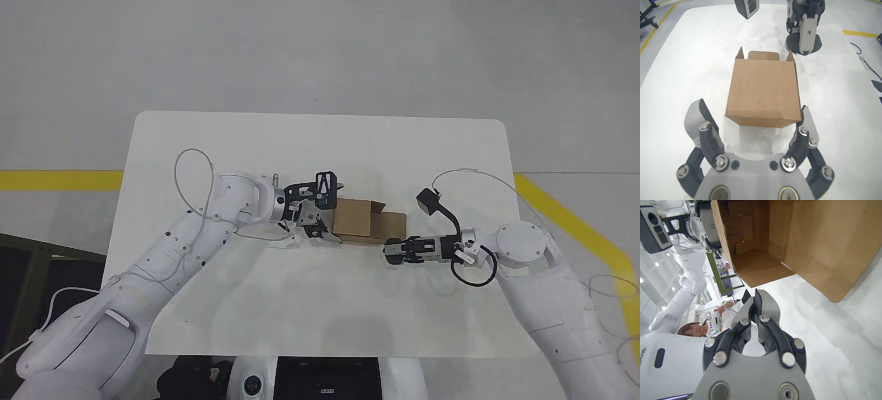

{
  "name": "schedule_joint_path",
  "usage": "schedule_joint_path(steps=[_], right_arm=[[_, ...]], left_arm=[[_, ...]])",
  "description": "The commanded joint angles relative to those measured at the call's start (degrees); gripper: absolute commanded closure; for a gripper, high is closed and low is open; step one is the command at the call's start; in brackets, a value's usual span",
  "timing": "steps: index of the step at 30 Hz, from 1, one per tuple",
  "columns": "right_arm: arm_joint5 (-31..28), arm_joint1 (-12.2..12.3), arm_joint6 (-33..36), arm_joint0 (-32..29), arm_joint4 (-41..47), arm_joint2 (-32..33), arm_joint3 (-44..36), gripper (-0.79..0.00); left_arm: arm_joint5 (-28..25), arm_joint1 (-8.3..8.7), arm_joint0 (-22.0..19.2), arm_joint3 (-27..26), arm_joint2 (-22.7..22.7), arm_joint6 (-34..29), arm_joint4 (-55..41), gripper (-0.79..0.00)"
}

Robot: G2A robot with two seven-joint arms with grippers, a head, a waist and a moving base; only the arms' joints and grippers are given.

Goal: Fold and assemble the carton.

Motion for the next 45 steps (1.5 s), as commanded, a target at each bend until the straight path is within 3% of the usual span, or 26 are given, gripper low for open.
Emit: schedule_joint_path(steps=[1, 27, 45], right_arm=[[0.1, -0.1, -0.2, 0.9, 0.0, -0.6, 0.7, 0.0], [-5.9, -3.1, -0.5, 12.0, 4.1, -10.1, 12.1, 0.0], [-10.3, -6.1, -1.6, 17.8, 6.8, -16.5, 19.5, 0.0]], left_arm=[[-0.2, -0.2, -0.2, 0.0, 0.1, 0.2, 0.3, -0.785], [-3.7, -2.74, -1.9, 3.2, 1.2, 0.9, 1.4, -0.785], [-4.4, -2.92, -1.6, 2.7, 0.3, 0.9, 2.9, -0.785]])
